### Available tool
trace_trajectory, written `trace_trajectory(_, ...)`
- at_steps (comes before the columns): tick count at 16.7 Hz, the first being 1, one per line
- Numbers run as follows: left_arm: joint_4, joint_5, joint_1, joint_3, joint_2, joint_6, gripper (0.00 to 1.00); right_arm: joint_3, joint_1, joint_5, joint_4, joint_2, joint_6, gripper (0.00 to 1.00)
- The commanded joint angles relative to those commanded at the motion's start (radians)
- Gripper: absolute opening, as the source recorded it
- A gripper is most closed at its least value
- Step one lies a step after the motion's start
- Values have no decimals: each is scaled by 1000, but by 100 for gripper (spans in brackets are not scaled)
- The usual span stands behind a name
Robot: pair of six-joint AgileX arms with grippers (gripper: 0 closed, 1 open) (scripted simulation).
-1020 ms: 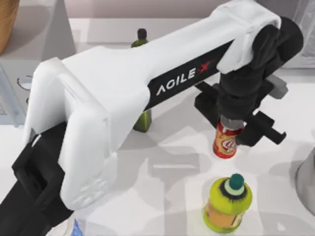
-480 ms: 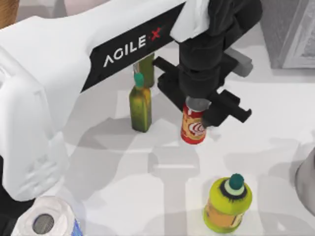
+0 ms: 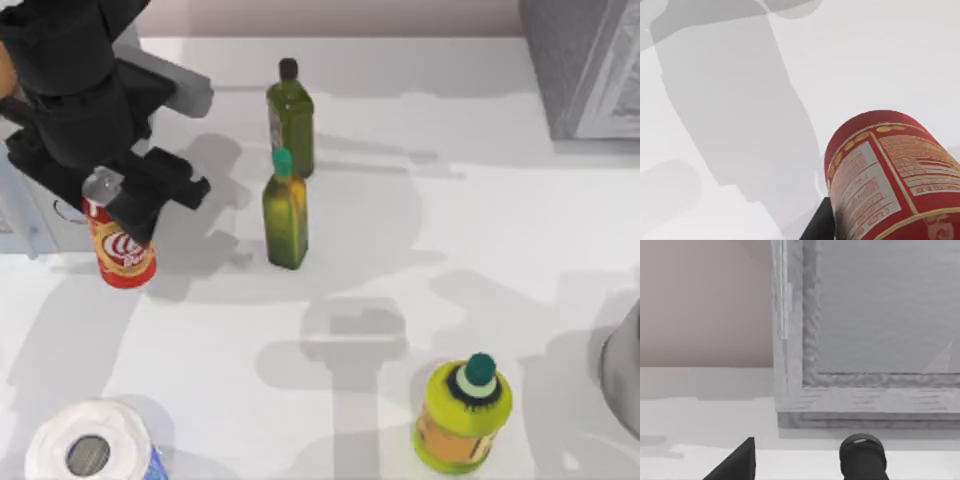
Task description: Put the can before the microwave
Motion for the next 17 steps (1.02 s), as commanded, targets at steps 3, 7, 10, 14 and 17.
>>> trace_trajectory(3,23,1,222,-202,-158,114,0,0,0,0,0,0,0,100)
trace_trajectory(7,131,8,541,-409,-284,268,0,0,0,0,0,0,0,100)
trace_trajectory(10,252,20,764,-515,-305,369,0,0,0,0,0,0,0,100)
trace_trajectory(14,396,41,973,-594,-288,462,0,0,0,0,0,0,0,100)
trace_trajectory(17,441,48,1026,-612,-275,486,0,0,0,0,0,0,0,100)
